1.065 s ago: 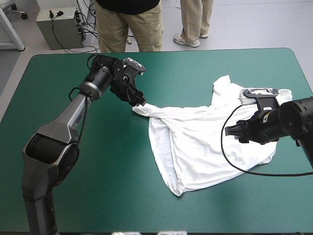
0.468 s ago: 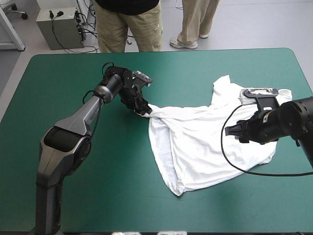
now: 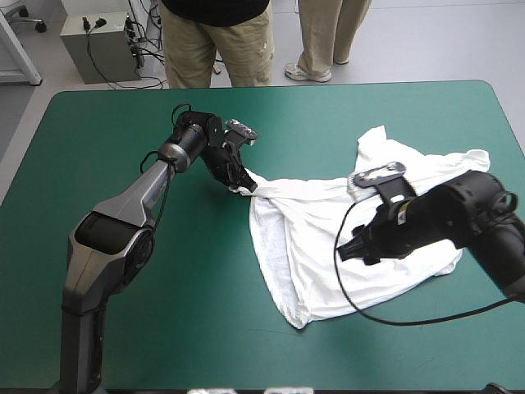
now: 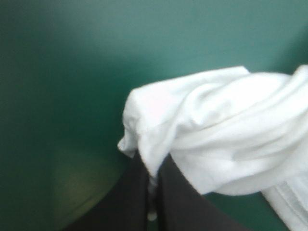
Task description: Fold the cloth
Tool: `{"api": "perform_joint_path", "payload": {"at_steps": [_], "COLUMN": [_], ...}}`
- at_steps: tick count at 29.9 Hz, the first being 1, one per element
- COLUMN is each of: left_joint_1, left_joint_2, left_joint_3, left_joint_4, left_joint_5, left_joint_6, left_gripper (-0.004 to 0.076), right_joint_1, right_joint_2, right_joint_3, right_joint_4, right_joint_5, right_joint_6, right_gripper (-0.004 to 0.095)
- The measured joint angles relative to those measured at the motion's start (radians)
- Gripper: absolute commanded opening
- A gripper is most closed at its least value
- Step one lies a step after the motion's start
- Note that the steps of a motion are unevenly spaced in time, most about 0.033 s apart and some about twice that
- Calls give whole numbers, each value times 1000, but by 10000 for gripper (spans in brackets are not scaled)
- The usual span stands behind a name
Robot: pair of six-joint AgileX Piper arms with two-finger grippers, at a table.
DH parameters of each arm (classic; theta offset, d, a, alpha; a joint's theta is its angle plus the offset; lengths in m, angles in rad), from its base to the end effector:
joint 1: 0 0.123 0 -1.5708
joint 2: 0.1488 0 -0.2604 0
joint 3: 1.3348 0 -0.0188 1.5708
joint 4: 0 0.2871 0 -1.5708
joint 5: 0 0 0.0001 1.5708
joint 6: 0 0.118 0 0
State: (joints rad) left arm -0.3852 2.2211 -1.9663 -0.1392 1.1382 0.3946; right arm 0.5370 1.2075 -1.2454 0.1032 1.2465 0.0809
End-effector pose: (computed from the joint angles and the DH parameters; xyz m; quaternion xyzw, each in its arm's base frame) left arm 0.4613 -0.2031 0.1623 0.3568 0.9224 -0.0658 0.1321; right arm 0.2331 0.1522 0.3262 -0.2151 0.9495 0.1165 0.1964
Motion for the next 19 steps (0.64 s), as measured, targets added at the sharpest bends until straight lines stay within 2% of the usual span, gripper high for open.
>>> {"api": "perform_joint_path", "payload": {"at_steps": [5, 10, 13, 19], "left_joint_1": [0, 0, 0, 0], "left_joint_2": [0, 0, 0, 0], "left_joint_3": [0, 0, 0, 0], "left_joint_4": [0, 0, 0, 0], "left_joint_5": [0, 1, 1, 2], "left_joint_6": [0, 0, 0, 0], "left_gripper": [-8, -9, -9, -9], "right_joint_1": [232, 395, 440, 450], "right_joint_2": [79, 184, 253, 317], "right_joint_3": [0, 1, 13, 76], "right_joint_4": [-57, -64, -63, -60], "right_joint_5": [0, -15, -38, -130], "right_joint_6": [88, 135, 173, 201], "right_gripper": [515, 515, 515, 515]}}
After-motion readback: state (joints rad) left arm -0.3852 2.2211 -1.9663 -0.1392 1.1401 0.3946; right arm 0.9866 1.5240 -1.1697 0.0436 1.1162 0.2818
